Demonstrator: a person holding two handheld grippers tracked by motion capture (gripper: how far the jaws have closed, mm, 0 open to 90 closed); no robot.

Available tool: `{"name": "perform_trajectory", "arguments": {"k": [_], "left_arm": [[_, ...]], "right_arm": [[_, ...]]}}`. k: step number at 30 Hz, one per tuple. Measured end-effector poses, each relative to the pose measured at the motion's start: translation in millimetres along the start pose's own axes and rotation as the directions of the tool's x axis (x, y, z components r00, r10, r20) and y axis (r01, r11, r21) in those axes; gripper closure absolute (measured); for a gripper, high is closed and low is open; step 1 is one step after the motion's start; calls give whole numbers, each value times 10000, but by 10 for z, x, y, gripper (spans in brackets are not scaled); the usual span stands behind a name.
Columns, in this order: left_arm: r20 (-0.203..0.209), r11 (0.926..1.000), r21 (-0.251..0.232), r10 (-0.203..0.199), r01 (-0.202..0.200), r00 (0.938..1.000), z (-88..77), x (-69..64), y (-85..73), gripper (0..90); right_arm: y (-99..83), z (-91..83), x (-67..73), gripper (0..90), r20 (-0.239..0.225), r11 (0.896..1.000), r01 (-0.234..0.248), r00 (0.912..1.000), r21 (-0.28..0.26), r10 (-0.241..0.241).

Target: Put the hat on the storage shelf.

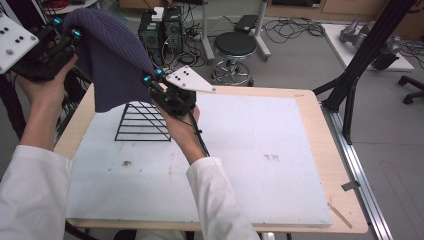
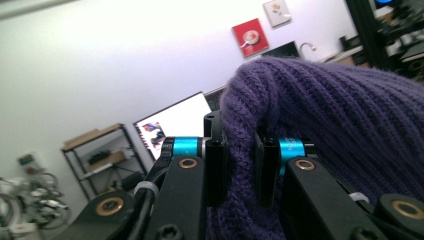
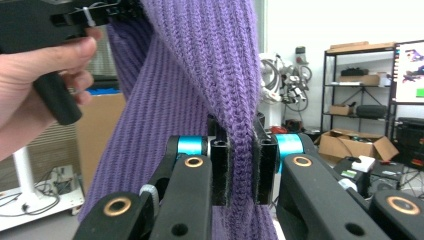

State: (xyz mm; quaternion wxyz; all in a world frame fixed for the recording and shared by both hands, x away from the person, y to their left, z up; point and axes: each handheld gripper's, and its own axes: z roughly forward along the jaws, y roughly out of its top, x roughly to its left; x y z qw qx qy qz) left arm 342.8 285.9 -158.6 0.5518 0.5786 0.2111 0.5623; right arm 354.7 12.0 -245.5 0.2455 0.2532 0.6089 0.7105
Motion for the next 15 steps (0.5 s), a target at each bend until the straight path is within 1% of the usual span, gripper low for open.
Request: {"name": "perform_trajectory", "arguments": {"k": [2, 4, 7, 8, 9, 15], "left_arm": [[-100, 9998, 77, 195, -194, 9998, 31, 20, -33, 802], [-167, 9992, 266, 301, -297, 9994, 64, 29, -69, 801], [-187, 9979, 470, 457, -448, 9988, 90, 39, -108, 801], [-253, 9966, 609, 577, -561, 9980, 113, 38, -150, 801], [-308, 9961, 649, 620, -599, 9976, 126, 34, -172, 800], [-505, 9890, 1174, 967, -902, 9940, 187, 18, -301, 798]], "right_arm": [[-21, 71, -27, 828, 84, 9998, -193, 9998, 18, 193], [-44, 122, -47, 827, 136, 9994, -290, 9995, 169, 288], [-97, 187, -68, 826, 223, 9986, -265, 9994, 447, 255], [-113, 203, -72, 826, 265, 9984, -256, 9994, 508, 242], [-128, 222, -75, 826, 313, 9983, -254, 9992, 526, 238], [-206, 304, -98, 824, 739, 9961, -162, 9972, 867, 98]]}}
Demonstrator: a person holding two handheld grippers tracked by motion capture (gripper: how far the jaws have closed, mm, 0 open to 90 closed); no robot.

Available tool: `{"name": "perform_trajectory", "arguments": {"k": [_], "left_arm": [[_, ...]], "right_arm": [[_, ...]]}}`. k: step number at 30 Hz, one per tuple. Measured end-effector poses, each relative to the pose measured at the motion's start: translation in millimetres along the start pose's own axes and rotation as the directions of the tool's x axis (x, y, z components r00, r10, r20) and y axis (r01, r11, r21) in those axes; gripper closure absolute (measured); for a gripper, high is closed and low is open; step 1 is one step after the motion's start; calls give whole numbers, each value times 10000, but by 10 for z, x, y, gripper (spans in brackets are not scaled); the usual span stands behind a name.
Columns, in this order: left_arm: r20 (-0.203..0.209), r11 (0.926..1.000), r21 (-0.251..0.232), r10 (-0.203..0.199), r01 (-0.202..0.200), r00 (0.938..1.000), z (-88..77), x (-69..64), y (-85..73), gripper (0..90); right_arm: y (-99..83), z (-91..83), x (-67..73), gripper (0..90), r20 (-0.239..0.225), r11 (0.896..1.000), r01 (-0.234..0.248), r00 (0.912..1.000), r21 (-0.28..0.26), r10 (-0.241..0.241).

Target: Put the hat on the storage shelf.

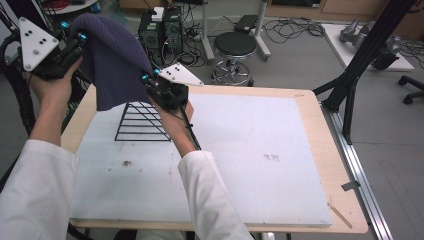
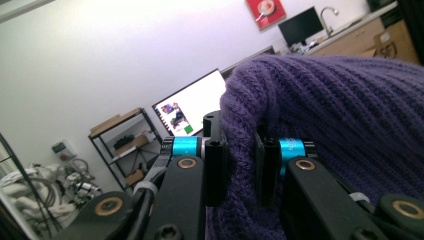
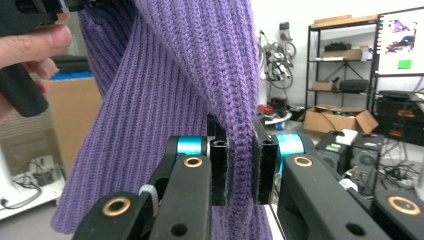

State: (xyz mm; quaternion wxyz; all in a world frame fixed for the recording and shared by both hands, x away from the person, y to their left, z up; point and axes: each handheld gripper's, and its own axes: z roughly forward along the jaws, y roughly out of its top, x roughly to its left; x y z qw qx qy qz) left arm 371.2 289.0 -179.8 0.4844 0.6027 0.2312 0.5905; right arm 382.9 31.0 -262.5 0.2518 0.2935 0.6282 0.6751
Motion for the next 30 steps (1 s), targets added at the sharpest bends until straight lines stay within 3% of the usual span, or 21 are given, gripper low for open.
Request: {"name": "perform_trajectory", "arguments": {"k": [4, 16, 20, 30], "left_arm": [[-164, 9997, 196, 141, -138, 9998, 28, -3, -94, 797], [-260, 9987, 497, 106, -92, 9996, 83, 48, -342, 794], [-279, 9991, 389, -173, 184, 9995, 41, 31, -453, 793], [73, 9982, 202, -563, 561, 9984, -78, -10, -660, 793]], "right_arm": [[-53, 66, 7, 824, 146, 9997, 162, 9998, 156, -165], [-182, 269, 14, 821, 431, 9988, -6, 9991, 489, -15], [-225, 277, 30, 818, 392, 9980, -115, 9992, 629, 90], [-338, 249, 65, 817, 568, 9955, 106, 9983, 938, -160]]}}
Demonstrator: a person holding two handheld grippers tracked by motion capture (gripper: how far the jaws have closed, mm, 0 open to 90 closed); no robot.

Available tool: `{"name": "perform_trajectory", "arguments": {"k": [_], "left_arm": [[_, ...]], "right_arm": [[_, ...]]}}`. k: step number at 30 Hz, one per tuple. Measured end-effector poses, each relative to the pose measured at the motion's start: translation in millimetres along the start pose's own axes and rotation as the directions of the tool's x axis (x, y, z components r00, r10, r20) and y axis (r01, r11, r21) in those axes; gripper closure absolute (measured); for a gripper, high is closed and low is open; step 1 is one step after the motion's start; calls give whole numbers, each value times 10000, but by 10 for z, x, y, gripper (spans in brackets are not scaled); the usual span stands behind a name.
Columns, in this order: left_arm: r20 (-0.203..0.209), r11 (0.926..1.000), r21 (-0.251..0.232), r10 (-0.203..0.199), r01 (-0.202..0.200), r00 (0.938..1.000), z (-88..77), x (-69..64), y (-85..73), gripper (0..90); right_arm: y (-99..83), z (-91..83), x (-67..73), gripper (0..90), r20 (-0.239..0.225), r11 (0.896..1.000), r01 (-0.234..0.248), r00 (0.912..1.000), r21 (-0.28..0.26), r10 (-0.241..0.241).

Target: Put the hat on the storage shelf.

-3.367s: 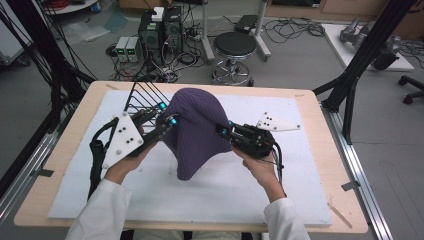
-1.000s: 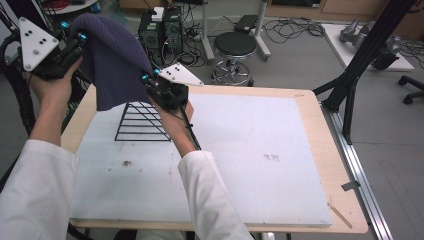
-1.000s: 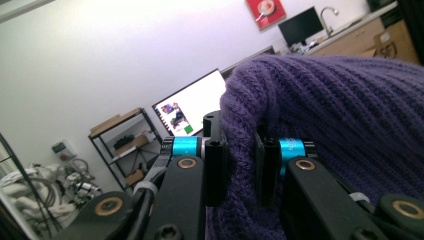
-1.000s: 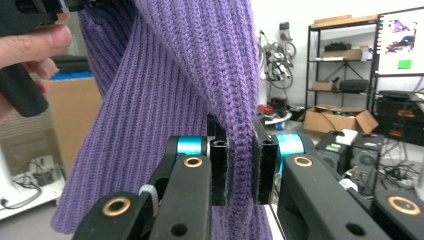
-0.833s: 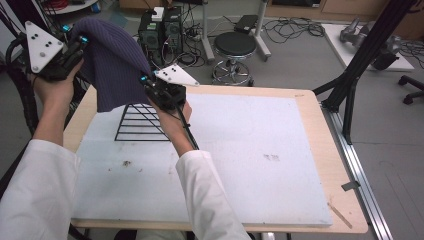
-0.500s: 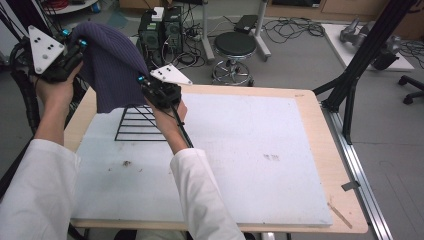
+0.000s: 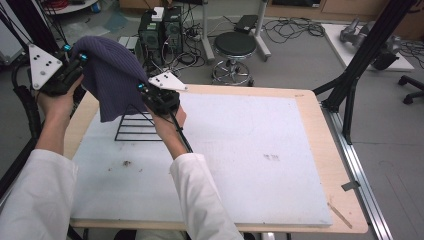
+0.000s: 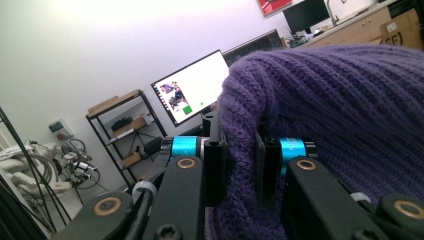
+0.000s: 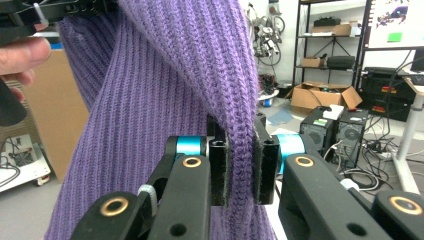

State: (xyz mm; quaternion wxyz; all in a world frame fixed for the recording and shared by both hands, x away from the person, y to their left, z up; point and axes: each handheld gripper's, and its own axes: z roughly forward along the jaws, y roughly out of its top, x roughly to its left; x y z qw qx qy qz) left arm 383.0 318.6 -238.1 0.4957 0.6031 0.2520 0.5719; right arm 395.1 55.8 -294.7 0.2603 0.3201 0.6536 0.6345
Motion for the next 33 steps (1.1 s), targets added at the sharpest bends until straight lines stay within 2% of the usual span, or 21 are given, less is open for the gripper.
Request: {"name": "perform_trajectory", "arguments": {"k": [3, 7, 15, 17, 21, 26, 33], "left_arm": [[149, 10000, -36, -22, 23, 9999, -18, -10, -33, 793], [499, 9999, 104, 104, -109, 9987, -41, -89, -101, 792], [754, 9997, 179, 128, -141, 9971, -35, -169, -147, 790], [895, 9994, 239, 239, -261, 9957, -37, -210, -154, 790], [1097, 9980, 408, 442, -489, 9930, -41, -288, -174, 789], [1196, 9961, 575, 601, -673, 9910, -53, -380, -203, 785], [1319, 9948, 588, 745, -828, 9885, -89, -398, -210, 784]], "right_arm": [[-19, -15, -3, 816, 11, 10000, 76, 10000, 10, -76], [-129, -57, -43, 815, 156, 9998, -14, 9999, 187, 11], [-214, -110, -120, 815, 131, 9990, -133, 9998, 438, 127], [-252, -147, -134, 814, 103, 9986, 81, 9999, 525, -86], [-339, -188, -169, 813, 175, 9972, 70, 9998, 745, -83], [-419, -220, -203, 810, 148, 9946, 134, 9998, 1028, -150], [-476, -230, -221, 810, 33, 9934, 129, 9999, 1138, -133]]}}
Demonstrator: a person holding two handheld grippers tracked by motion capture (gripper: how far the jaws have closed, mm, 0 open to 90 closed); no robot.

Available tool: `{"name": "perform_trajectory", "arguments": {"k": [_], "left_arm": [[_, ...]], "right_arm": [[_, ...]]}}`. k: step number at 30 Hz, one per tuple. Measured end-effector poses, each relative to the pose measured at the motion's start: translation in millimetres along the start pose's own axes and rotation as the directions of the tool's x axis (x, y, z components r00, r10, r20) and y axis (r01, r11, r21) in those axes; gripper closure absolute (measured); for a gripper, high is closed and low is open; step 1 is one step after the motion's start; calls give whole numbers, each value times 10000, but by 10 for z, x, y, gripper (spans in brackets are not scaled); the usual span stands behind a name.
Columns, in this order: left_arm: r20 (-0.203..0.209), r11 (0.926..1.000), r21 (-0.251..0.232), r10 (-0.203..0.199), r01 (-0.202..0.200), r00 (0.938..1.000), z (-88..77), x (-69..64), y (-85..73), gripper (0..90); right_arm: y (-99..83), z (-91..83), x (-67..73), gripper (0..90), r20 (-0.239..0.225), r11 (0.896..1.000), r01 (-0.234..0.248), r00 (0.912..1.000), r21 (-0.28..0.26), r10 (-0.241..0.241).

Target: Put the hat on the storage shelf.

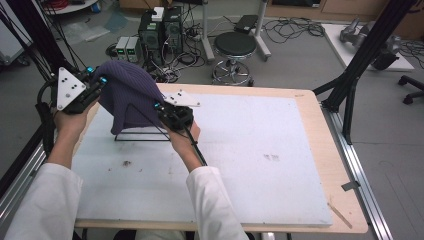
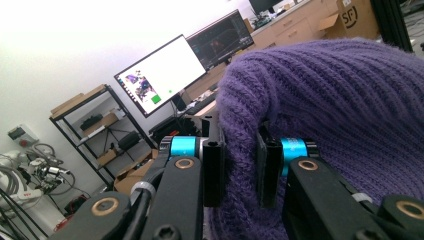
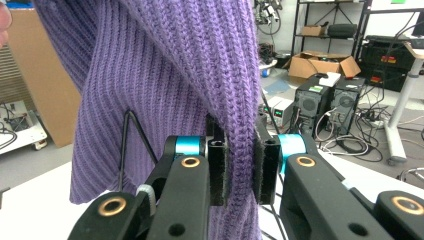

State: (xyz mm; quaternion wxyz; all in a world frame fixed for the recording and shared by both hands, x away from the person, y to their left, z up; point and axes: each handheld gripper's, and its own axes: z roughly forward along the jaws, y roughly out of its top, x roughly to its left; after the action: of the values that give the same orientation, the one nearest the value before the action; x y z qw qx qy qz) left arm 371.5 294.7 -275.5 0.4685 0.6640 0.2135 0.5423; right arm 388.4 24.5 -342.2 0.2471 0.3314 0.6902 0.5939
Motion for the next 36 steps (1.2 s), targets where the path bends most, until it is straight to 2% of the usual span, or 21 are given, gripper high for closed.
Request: {"name": "perform_trajectory", "arguments": {"k": [2, 12, 19, 29, 36], "left_arm": [[15, 10000, 45, -6, 6, 10000, -4, -13, -14, 781], [193, 9983, 172, -556, 553, 9983, -36, -83, -211, 770], [447, 9977, 291, -624, 611, 9971, -12, -133, -251, 762], [724, 9965, 498, -703, 668, 9949, 14, -207, -323, 731], [978, 9947, 469, -953, 910, 9906, 21, -256, -341, 715]], "right_arm": [[-29, 7, 10, 809, -32, 9998, -13, 10000, 175, 13], [-175, 50, 50, 799, -154, 9971, 263, 9996, 711, -252], [-227, 50, 46, 798, 55, 9915, 538, 9985, 1182, -548], [-372, 86, 34, 797, 95, 9814, 486, 9986, 1857, -513], [-426, 120, 10, 789, 185, 9733, 297, 9992, 2274, -348]]}}
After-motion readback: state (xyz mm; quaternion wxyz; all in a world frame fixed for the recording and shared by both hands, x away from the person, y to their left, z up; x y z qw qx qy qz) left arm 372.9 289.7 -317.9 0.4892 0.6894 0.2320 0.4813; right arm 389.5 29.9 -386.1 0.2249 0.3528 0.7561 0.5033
